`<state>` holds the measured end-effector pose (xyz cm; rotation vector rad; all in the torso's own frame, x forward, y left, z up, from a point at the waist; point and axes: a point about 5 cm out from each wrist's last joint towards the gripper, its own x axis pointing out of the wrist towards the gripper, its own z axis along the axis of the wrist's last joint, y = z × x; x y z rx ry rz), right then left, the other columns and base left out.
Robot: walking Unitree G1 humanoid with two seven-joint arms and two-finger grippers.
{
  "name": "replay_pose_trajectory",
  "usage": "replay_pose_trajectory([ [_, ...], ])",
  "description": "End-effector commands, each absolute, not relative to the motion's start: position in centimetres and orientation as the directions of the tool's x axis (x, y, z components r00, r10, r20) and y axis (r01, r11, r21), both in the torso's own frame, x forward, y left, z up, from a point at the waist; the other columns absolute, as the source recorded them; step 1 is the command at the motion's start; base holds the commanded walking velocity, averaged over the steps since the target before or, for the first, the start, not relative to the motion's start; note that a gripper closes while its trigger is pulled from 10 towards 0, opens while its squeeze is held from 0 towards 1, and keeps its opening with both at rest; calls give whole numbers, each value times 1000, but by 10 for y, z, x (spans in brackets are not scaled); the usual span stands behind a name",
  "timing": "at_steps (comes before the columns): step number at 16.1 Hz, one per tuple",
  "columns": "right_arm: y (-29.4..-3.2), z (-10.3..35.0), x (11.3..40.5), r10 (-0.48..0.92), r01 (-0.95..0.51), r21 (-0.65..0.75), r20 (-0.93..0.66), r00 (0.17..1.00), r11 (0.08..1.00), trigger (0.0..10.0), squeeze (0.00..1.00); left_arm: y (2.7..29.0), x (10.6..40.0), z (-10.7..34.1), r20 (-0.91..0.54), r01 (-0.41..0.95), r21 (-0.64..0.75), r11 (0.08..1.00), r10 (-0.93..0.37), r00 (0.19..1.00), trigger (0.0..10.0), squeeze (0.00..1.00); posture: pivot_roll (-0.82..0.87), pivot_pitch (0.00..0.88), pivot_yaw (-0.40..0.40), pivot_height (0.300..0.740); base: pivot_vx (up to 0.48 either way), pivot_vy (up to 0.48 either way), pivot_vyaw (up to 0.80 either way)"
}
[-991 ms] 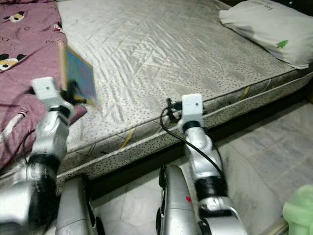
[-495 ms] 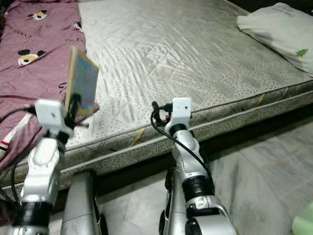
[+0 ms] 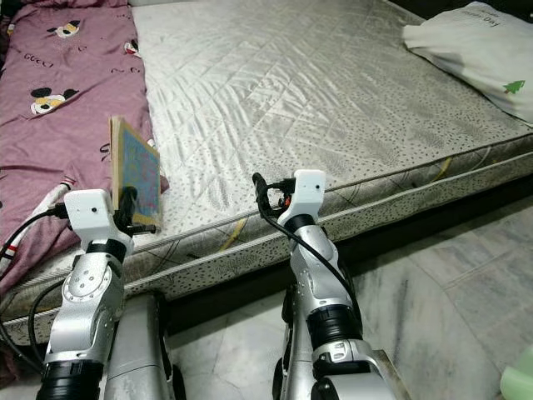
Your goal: Clean up the room
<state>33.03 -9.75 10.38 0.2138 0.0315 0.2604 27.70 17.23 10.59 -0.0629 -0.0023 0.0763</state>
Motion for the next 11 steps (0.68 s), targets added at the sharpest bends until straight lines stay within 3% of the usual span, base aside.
replay_pose_trajectory([
  [1,-96,110,333,258,-255,224,16,966,941,10000,0,173,276,107,-6,-62,-99,993,62,998,10000,0,-39,0,6,562,0,0,0],
  [4,-101,110,333,246,-243,218,15,969,945,10000,0,170,281,108,-32,-66,-171,983,61,998,10000,0,-44,0,11,587,0,0,0],
  [11,-107,111,333,223,-222,205,17,975,953,10000,0,157,285,110,-36,26,-115,993,-30,999,10000,0,-49,0,11,647,0,0,0],
])
